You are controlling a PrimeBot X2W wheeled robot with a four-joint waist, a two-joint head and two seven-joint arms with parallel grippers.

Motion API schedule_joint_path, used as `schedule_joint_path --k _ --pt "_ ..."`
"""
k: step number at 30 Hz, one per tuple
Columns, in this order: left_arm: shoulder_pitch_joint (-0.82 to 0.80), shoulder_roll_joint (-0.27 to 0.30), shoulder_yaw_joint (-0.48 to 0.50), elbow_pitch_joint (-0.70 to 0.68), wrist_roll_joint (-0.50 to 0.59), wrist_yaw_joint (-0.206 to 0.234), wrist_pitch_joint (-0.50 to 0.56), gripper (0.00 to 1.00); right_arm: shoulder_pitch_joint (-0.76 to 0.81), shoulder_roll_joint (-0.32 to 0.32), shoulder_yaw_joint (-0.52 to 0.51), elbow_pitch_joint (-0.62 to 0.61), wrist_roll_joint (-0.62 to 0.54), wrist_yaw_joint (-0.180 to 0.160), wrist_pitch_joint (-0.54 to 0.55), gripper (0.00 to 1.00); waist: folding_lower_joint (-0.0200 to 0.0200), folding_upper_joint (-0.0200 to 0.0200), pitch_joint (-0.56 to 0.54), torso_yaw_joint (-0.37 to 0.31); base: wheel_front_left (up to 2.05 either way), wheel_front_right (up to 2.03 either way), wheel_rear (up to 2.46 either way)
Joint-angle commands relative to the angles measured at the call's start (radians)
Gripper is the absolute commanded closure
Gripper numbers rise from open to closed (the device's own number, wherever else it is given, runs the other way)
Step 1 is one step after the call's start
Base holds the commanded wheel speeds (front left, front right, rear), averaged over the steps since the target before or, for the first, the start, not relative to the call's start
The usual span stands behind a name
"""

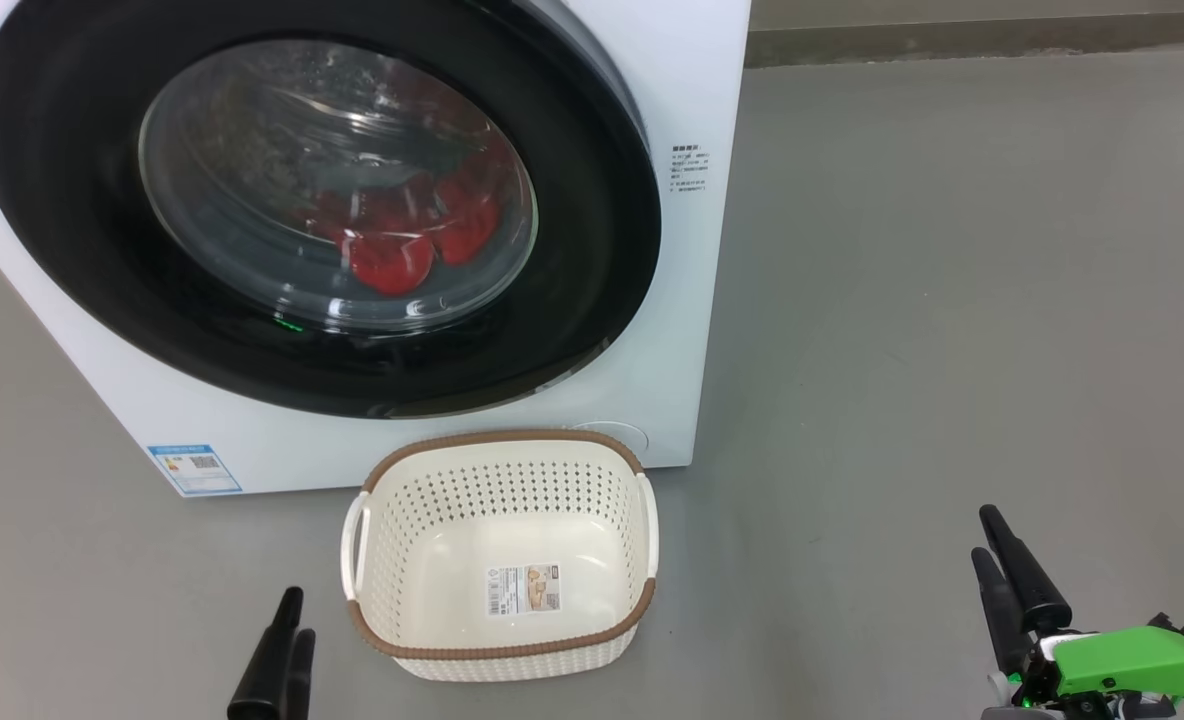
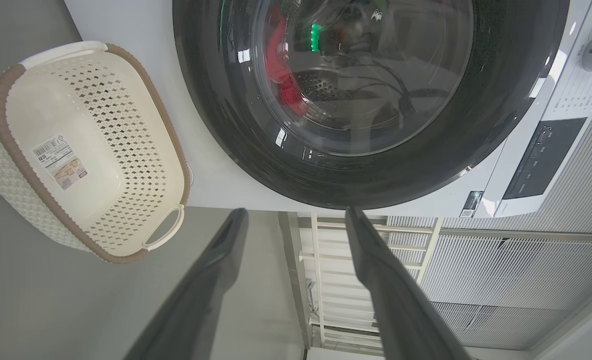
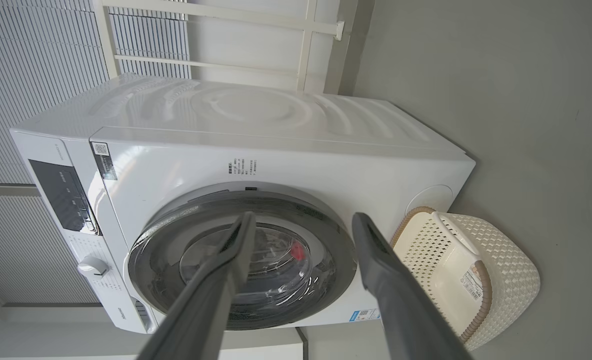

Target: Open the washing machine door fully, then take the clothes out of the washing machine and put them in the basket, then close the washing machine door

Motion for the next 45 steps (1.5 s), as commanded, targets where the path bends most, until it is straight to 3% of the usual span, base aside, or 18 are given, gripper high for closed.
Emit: schedule_joint_path --k 1,28,45 --pt "-0.044 0.015 -0.005 -0.020 0.013 -0.002 -0.012 0.00 -0.041 -0.015 0.011 -0.026 -0.018 0.000 -0.009 0.00 -0.0001 0.0000 0.001 0.000 0.00 0.00 0.00" --pt "-0.094 0.015 -0.028 -0.037 0.362 -0.003 -0.090 0.00 -0.111 -0.021 0.069 0.006 -0.382 0.000 -0.089 0.00 -0.0002 0.0000 0.007 -0.001 0.00 0.00 0.00" --pt "-0.115 0.017 -0.069 -0.030 0.598 0.026 -0.140 0.00 -0.124 -0.017 0.068 -0.005 -0.662 0.000 -0.139 0.00 -0.0002 0.0000 -0.001 -0.001 0.00 0.00 0.00"
